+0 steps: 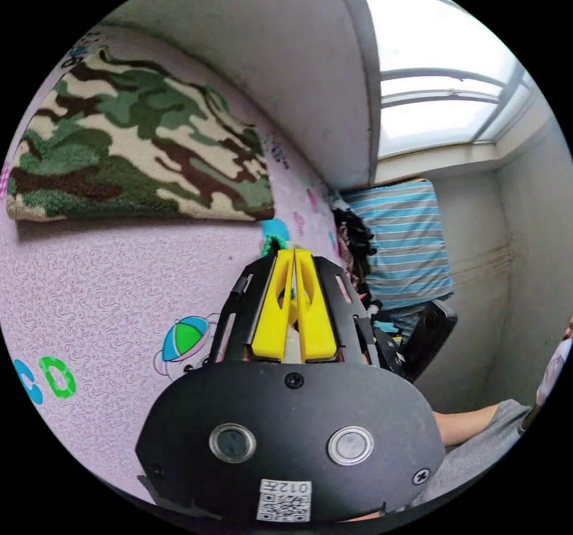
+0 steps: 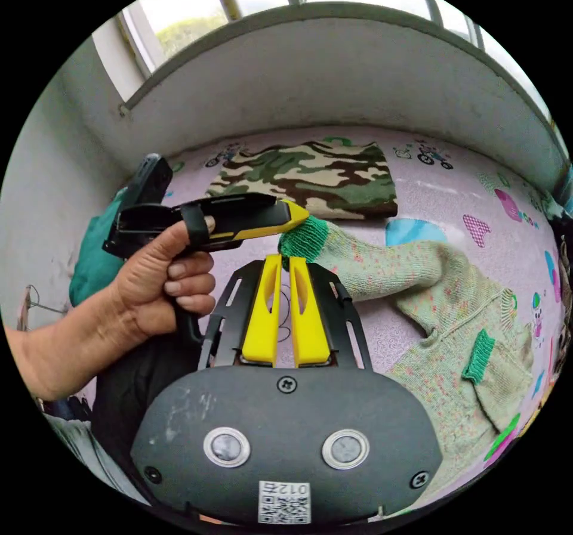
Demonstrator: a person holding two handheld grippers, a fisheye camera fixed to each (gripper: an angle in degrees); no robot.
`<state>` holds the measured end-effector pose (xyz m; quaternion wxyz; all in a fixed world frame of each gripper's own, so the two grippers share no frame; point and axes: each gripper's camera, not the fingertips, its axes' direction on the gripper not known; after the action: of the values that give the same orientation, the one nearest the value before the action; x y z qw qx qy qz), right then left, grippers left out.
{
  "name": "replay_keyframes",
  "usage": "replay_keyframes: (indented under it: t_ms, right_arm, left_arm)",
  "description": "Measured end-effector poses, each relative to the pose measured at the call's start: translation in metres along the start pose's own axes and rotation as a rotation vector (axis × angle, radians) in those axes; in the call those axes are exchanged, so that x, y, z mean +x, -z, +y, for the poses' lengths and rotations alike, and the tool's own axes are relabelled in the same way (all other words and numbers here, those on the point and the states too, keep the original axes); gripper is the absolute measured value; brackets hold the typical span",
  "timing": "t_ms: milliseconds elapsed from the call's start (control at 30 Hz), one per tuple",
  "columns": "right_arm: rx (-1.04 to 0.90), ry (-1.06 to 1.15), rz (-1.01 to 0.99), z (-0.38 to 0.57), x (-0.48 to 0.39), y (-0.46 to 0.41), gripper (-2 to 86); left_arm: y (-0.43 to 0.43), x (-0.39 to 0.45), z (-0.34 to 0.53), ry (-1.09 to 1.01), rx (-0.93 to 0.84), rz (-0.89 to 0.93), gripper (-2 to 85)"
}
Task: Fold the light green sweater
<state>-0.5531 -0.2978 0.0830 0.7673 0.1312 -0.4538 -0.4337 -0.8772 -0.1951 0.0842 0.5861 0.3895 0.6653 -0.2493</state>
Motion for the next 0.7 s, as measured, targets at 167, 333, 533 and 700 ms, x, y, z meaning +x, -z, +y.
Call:
replay_keyframes:
  t_ms: [167, 333, 533, 700]
  right_arm:
    - [0.167, -0.130, -0.134, 0.007, 0.058, 0.085, -0.4]
    - [0.303, -0.245, -0.191, 0.043, 0.134, 0.169, -0.5]
    - [0.441, -0.401, -0.228, 0.129, 0.241, 0.258, -0.3]
    - [0.499, -0.505, -0.212, 0.213, 0.334, 0.309, 0.0]
  left_arm:
    - [0.013, 0.076, -0.016, -0.132, 0.026, 0.090, 0.6]
    - [-0.030, 0.161, -0.023, -0.294, -0.087, 0.085, 0.7]
    - [-0.129, 0.248, 0.005, -0.449, -0.233, 0.083, 0.8]
    - [-0.223, 0.284, 0.042, -0.502, -0.342, 0.080, 0.8]
